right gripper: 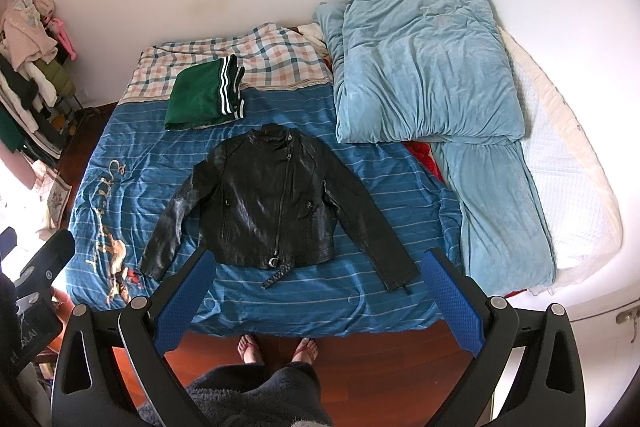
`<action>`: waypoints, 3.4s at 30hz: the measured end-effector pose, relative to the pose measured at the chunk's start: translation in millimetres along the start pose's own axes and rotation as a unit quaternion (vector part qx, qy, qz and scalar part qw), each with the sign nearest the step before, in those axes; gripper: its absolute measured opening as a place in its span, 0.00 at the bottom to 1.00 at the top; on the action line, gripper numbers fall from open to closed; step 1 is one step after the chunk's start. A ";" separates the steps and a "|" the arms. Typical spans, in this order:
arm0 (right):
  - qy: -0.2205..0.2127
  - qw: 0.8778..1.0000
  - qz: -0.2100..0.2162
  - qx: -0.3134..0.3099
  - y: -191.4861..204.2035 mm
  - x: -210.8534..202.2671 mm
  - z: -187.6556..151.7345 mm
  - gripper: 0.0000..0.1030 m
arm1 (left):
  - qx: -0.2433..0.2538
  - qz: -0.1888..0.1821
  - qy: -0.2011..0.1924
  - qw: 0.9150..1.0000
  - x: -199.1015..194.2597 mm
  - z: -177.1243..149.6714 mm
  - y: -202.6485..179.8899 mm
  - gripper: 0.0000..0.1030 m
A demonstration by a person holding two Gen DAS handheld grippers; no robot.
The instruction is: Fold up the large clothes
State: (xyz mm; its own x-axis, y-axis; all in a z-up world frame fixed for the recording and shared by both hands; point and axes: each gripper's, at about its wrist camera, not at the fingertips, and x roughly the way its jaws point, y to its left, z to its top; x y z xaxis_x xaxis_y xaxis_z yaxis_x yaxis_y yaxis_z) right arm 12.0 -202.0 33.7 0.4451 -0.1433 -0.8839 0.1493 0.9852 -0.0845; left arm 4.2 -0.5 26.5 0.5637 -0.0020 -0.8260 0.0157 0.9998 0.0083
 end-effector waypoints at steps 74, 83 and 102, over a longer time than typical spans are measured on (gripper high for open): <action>0.025 0.705 0.125 0.698 -274.6 695.5 -251.7 0.38 | 0.146 0.019 0.199 0.969 572.8 -74.5 -208.5 1.00; -0.060 0.663 0.131 0.734 -288.0 714.7 -233.2 0.32 | 0.117 0.037 0.162 0.979 612.4 -52.5 -204.3 1.00; -0.103 0.912 0.165 0.362 -118.2 572.4 80.7 0.05 | 0.005 0.155 0.156 0.976 588.1 -28.5 -42.9 1.00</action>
State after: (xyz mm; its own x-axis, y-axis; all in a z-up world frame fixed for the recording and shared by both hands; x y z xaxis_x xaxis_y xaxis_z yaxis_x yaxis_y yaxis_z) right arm 320.4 -408.1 -425.1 0.7156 0.0609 -0.6958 0.4886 0.6682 0.5611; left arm 311.6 -44.1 -475.6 0.2634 0.3069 -0.9145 -0.1055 0.9515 0.2890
